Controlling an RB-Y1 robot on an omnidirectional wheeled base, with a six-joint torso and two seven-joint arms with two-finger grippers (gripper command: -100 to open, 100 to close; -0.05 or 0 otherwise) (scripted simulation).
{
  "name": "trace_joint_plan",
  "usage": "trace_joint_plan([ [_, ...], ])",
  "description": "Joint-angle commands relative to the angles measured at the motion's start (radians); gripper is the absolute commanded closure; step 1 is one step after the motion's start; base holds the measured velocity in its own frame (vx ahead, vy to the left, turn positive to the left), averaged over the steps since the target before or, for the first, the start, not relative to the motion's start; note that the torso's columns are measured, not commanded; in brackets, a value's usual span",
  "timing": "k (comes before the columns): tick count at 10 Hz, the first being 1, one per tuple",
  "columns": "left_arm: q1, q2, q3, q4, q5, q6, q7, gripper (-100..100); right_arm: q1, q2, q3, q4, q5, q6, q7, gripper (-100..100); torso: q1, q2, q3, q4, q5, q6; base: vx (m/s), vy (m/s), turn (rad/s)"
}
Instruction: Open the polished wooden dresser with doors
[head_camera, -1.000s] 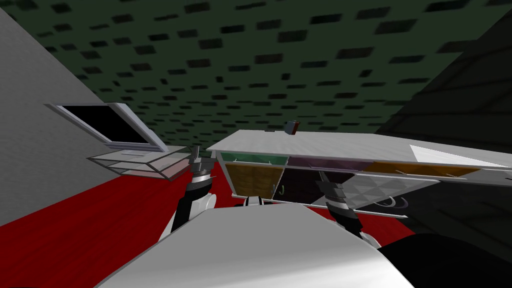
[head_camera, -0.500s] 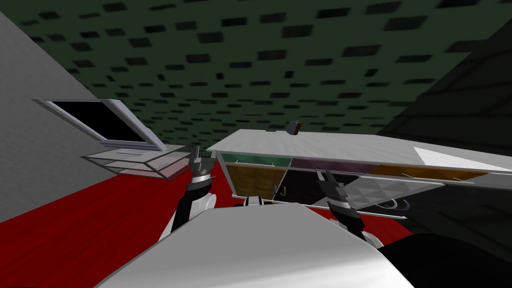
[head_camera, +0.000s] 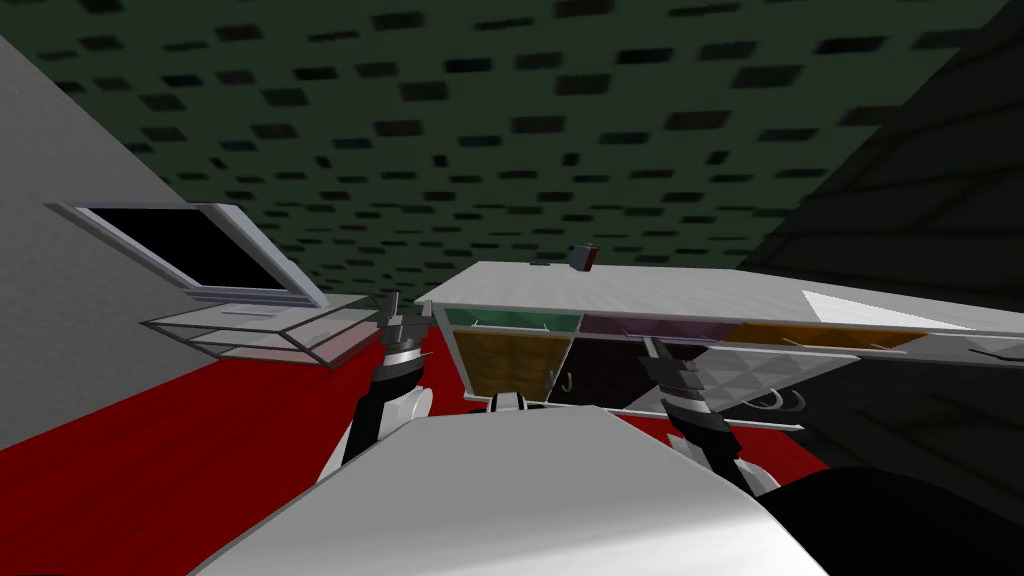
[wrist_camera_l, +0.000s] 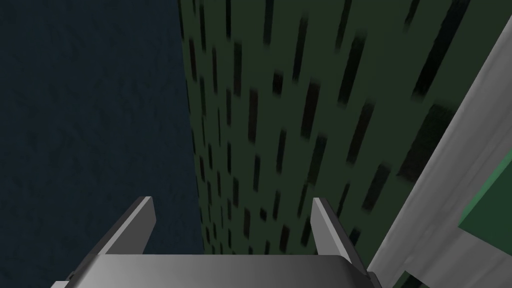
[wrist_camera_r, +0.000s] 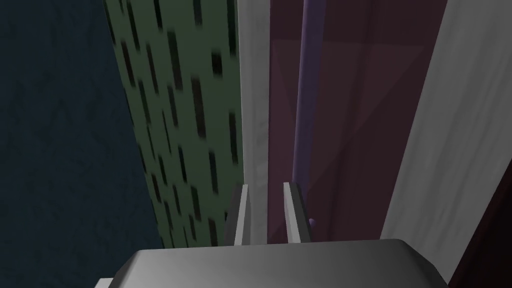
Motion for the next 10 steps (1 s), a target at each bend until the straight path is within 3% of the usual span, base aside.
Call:
trace_joint_plan([
  [1,0.0,0.0,0.0,0.0,0.0,0.0,0.0,0,0.0,0.026,0.013,0.013,0.005,-0.022,0.022,100,-0.004,-0.002,0.0,-0.003,-0.005,-0.001,-0.039,-0.022,0.119],
  [2,0.0,0.0,0.0,0.0,0.0,0.0,0.0,0,0.001,0.042,0.023,0.025,0.008,-0.042,0.036,100,-0.004,0.004,0.004,-0.001,-0.005,0.003,-0.042,-0.076,0.097],
  [3,0.0,0.0,0.0,0.0,0.0,0.0,0.0,0,0.006,0.036,0.02,0.005,0.008,-0.021,0.025,100,-0.002,0.011,0.008,0.002,-0.003,0.006,-0.021,-0.024,0.014],
  [4,0.0,0.0,0.0,0.0,0.0,0.0,0.0,0,0.008,0.041,0.026,0.004,0.011,-0.026,0.028,-100,0.001,0.011,0.008,0.003,0.0,0.006,-0.008,0.003,-0.008],
  [7,0.0,0.0,0.0,0.0,0.0,0.0,0.0,0,0.006,-0.001,0.0,-0.028,-0.001,0.026,-0.012,-100,0.001,0.001,0.002,-0.001,-0.002,0.001,0.034,0.043,-0.036],
  [8,0.0,0.0,0.0,0.0,0.0,0.0,0.0,0,0.009,0.009,0.002,-0.024,0.0,0.008,-0.003,-100,-0.004,-0.006,-0.002,-0.004,-0.006,-0.003,-0.006,0.025,-0.02],
  [9,0.0,0.0,0.0,0.0,0.0,0.0,0.0,0,0.008,0.036,0.023,0.001,0.009,-0.021,0.023,100,-0.005,-0.004,-0.001,-0.004,-0.006,0.0,-0.035,-0.039,0.093],
  [10,0.0,0.0,0.0,0.0,0.0,0.0,0.0,0,0.012,0.024,0.012,-0.016,0.005,-0.002,0.007,100,-0.004,0.005,0.005,-0.001,-0.005,0.004,-0.018,-0.016,0.049],
])
